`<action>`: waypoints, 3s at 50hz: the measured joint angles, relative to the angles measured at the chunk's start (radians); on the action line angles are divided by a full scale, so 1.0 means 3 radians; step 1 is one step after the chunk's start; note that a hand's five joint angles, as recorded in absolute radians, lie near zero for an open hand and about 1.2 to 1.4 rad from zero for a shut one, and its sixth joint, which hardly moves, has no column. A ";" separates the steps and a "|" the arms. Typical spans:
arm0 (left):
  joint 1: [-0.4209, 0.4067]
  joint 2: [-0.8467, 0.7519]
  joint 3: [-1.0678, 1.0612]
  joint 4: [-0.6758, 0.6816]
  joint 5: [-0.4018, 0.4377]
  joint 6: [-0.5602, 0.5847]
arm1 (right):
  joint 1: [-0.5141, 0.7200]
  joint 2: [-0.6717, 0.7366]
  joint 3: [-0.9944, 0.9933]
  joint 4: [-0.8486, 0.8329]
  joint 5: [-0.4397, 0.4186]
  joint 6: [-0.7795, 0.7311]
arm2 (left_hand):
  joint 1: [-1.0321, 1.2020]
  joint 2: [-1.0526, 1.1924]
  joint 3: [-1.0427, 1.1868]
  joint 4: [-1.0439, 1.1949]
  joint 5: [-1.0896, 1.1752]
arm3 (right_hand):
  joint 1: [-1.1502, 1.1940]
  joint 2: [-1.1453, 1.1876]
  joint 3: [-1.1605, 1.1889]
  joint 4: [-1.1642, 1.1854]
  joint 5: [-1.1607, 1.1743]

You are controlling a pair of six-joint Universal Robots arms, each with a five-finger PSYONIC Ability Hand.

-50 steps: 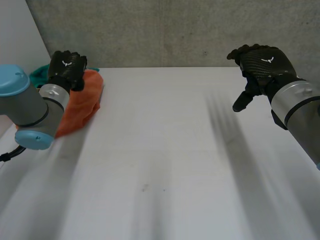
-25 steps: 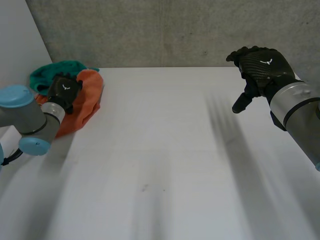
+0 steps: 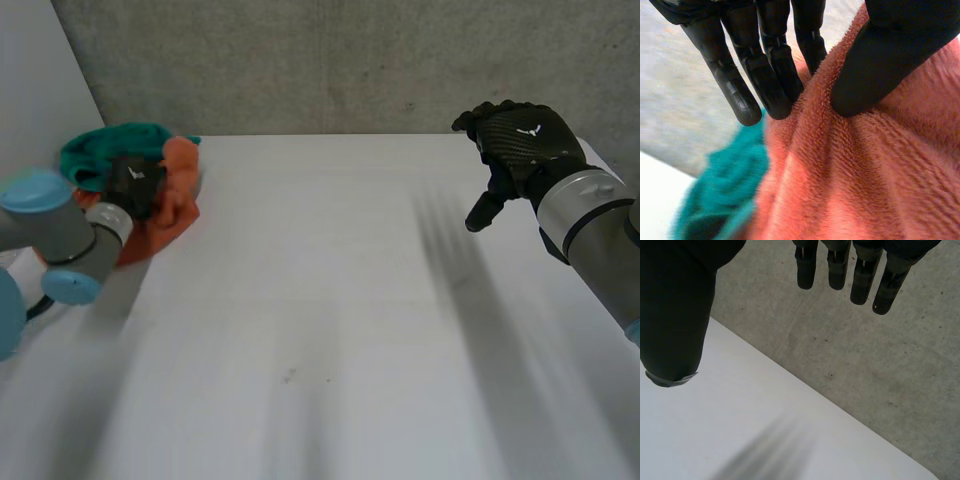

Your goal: Fold the laundry.

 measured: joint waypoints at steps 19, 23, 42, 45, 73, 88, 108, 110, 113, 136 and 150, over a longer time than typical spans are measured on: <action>-0.1009 0.2432 -0.1498 -0.0170 0.0078 -0.1999 | -0.0007 -0.0146 -0.0049 0.0009 0.0005 0.0010 | 0.0000 0.0022 0.0025 0.0013 0.0000 | 0.0000 0.0000 0.0000 0.0000 0.0000; -0.1302 0.2592 -0.1742 -0.0354 0.0280 -0.2183 | -0.0008 -0.0209 -0.0058 0.0011 0.0002 0.0013 | -0.0490 -0.0561 -0.0555 -0.0581 -0.0492 | 0.0000 0.0000 0.0000 0.0000 0.0000; -0.1290 0.2459 -0.1949 -0.0761 0.0125 -0.2158 | 0.0017 -0.0110 -0.0159 0.0503 -0.0333 -0.0440 | -0.3015 -0.3282 -0.3249 -0.3317 -0.3075 | 0.0000 0.0000 0.0000 0.0000 0.0000; -0.1214 0.2483 -0.2014 -0.0872 -0.0112 -0.2142 | 0.0035 0.0013 -0.0203 0.0844 -0.0380 -0.0782 | -0.3003 -0.3274 -0.3243 -0.3307 -0.3073 | 0.0000 0.0000 0.0001 0.0000 0.0000; -0.1491 0.2458 -0.2942 -0.1275 -0.0943 -0.1782 | 0.0092 0.0838 -0.0175 0.0926 -0.0438 -0.1458 | -0.2785 -0.3071 -0.3083 -0.3095 -0.2912 | 0.0000 0.0000 0.0000 0.0000 0.0000; -0.1652 0.2140 -0.2574 -0.0726 -0.0904 -0.1546 | 0.0064 0.0690 0.0272 0.0811 -0.0392 -0.0196 | -0.2785 -0.3071 -0.3083 -0.3095 -0.2911 | 0.0000 0.0000 0.0000 0.0000 0.0000; -0.1724 0.0636 -0.0660 -0.0823 0.0185 -0.0969 | 0.0011 0.0291 0.0759 0.0490 -0.0373 -0.0169 | -0.2731 -0.3009 -0.3023 -0.3040 -0.2854 | 0.0000 0.0000 0.0000 0.0000 0.0000; -0.1730 0.0535 -0.0560 -0.0839 0.0253 -0.0970 | -0.0007 0.0283 0.0770 0.0491 -0.0373 -0.0178 | -0.2652 -0.2946 -0.2949 -0.2970 -0.2782 | 0.0000 0.0000 0.0000 0.0000 0.0000; -0.1744 0.0413 -0.0425 -0.0883 0.0346 -0.0971 | -0.0051 0.0266 0.0783 0.0491 -0.0374 -0.0182 | -0.2473 -0.2771 -0.2777 -0.2801 -0.2609 | 0.0000 0.0000 0.0000 0.0000 0.0000; -0.1795 0.0479 -0.0196 -0.0922 -0.0100 -0.0920 | -0.0440 0.0179 0.0805 0.0489 -0.0420 -0.0366 | -0.0095 -0.0001 -0.0071 -0.0001 -0.0178 | 0.0000 0.0000 0.0000 0.0000 0.0000; -0.1796 0.2306 -0.1625 -0.0445 -0.0133 -0.0775 | -0.0366 0.0595 -0.0358 0.0943 -0.0669 -0.0342 | -0.0095 0.0019 -0.0025 0.0001 -0.0178 | 0.0000 0.0000 0.0001 0.0000 0.0000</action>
